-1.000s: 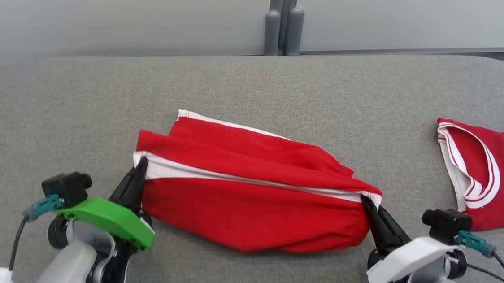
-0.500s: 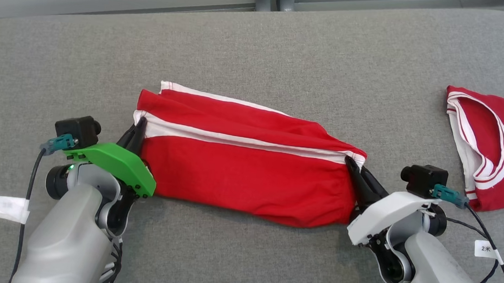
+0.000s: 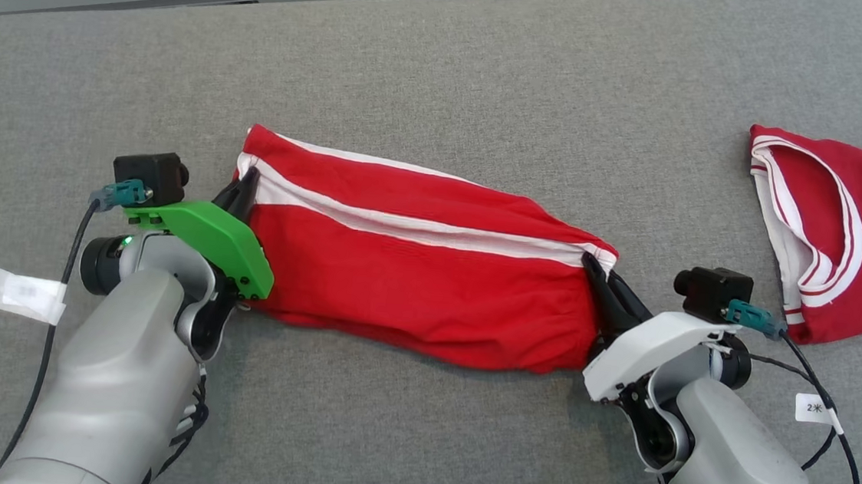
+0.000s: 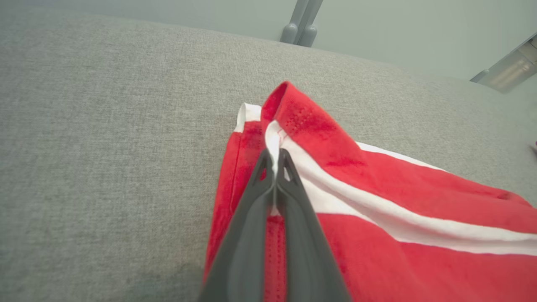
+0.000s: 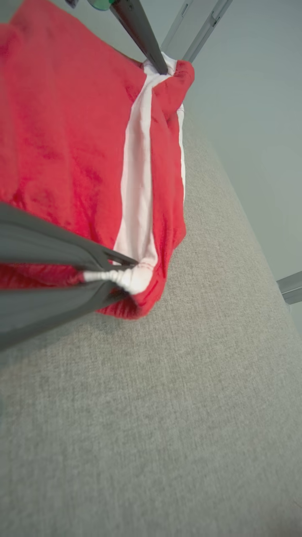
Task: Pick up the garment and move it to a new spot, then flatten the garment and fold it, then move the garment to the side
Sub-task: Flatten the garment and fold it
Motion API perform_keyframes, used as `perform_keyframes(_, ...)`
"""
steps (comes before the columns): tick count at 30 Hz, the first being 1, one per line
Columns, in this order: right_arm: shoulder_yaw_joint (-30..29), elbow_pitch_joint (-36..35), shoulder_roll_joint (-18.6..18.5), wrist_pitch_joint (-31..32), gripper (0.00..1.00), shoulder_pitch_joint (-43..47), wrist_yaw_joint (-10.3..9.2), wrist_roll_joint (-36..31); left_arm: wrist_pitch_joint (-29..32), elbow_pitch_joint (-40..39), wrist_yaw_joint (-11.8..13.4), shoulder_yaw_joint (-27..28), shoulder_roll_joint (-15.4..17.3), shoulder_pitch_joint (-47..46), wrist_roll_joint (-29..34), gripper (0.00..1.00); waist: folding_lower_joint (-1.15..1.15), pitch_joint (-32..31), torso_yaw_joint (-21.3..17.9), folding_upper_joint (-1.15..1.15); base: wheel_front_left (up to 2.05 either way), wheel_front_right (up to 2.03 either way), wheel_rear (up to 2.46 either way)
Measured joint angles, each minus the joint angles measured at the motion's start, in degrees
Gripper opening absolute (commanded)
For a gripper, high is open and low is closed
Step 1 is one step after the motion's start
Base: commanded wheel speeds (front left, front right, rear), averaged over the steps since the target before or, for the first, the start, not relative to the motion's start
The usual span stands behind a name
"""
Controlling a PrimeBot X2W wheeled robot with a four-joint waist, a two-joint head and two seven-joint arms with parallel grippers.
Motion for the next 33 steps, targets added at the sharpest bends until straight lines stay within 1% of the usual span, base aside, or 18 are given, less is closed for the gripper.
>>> perform_keyframes(7,1.1,3.0,1.0,-1.5,0.00,-2.3,0.00,0.6,0.0,4.8,-0.3,-0.4,-0.1,-2.8,0.0,0.00,0.00,0.5,-1.1,0.00,0.00,0.00,0.00)
perform_keyframes(8,1.3,3.3,1.0,-1.6,0.00,-2.5,0.00,0.8,0.0,5.4,-0.3,-0.5,-0.2,-2.9,-0.1,0.07,0.00,0.6,-1.2,0.00,0.00,0.00,0.00)
perform_keyframes(9,1.4,3.8,1.1,-1.9,0.00,-2.6,0.00,0.9,0.0,5.9,-0.3,-0.6,-0.3,-3.2,-0.1,0.07,0.00,0.6,-1.2,0.00,0.00,0.00,0.00)
perform_keyframes(10,1.6,4.1,1.1,-2.1,0.00,-2.7,0.00,0.9,-0.1,6.3,-0.3,-0.6,-0.4,-3.5,-0.2,0.40,0.00,0.6,-1.2,0.00,0.00,0.00,0.00)
perform_keyframes(11,1.7,4.4,1.1,-2.1,0.00,-2.8,0.00,1.0,-0.2,6.8,-0.3,-0.6,-0.5,-3.7,-0.3,0.78,0.00,0.6,-1.2,0.00,0.00,0.00,0.00)
perform_keyframes(12,1.6,4.7,1.2,-2.4,0.01,-2.9,0.00,1.1,-0.3,7.1,-0.3,-0.7,-0.6,-3.9,-0.4,1.00,0.00,0.5,-1.1,0.00,0.00,0.00,0.00)
perform_keyframes(13,1.6,5.1,1.2,-2.6,0.27,-3.0,0.00,1.3,-0.5,7.4,-0.3,-0.7,-0.7,-4.0,-0.5,1.00,0.00,0.5,-1.1,0.00,0.00,0.00,0.00)
perform_keyframes(14,1.5,5.4,1.2,-2.7,0.44,-3.0,0.00,1.3,-0.5,7.7,-0.3,-0.8,-0.8,-4.2,-0.5,1.00,0.00,0.4,-1.0,0.00,0.00,0.00,0.00)
perform_keyframes(15,1.5,5.6,1.2,-2.9,0.83,-3.1,0.00,1.3,-0.5,7.9,-0.3,-0.9,-0.8,-4.3,-0.6,1.00,0.00,0.3,-0.9,0.00,0.00,0.00,0.00)
perform_keyframes(16,1.3,5.7,1.2,-3.1,1.00,-3.1,0.00,1.3,-0.5,8.1,-0.4,-1.0,-0.9,-4.4,-0.8,1.00,0.00,0.2,-0.8,0.00,0.00,0.00,0.00)
perform_keyframes(19,0.5,5.7,1.2,-3.4,1.00,-3.2,0.00,1.3,-0.7,8.2,-0.5,-1.5,-1.1,-4.6,-1.0,1.00,0.00,-0.1,-0.5,0.00,0.00,0.00,0.00)
perform_keyframes(21,-0.5,5.5,1.0,-3.6,1.00,-3.1,0.00,0.1,-1.0,7.9,-0.5,-2.0,-1.1,-4.5,-1.2,1.00,0.00,-0.5,-0.1,0.00,0.00,0.00,0.00)
perform_keyframes(26,-2.7,3.8,1.1,-3.8,1.00,-0.7,0.00,-1.1,-1.0,4.4,-0.5,-3.6,-1.1,-1.7,-3.2,1.00,0.00,-1.3,0.5,0.00,0.00,0.00,0.00)
perform_keyframes(33,-6.5,-0.2,-0.1,-3.8,1.00,4.1,-0.01,-4.0,-0.9,0.8,-0.5,-5.4,1.4,3.7,-4.8,1.00,0.00,-2.7,1.3,0.00,0.00,0.00,0.00)
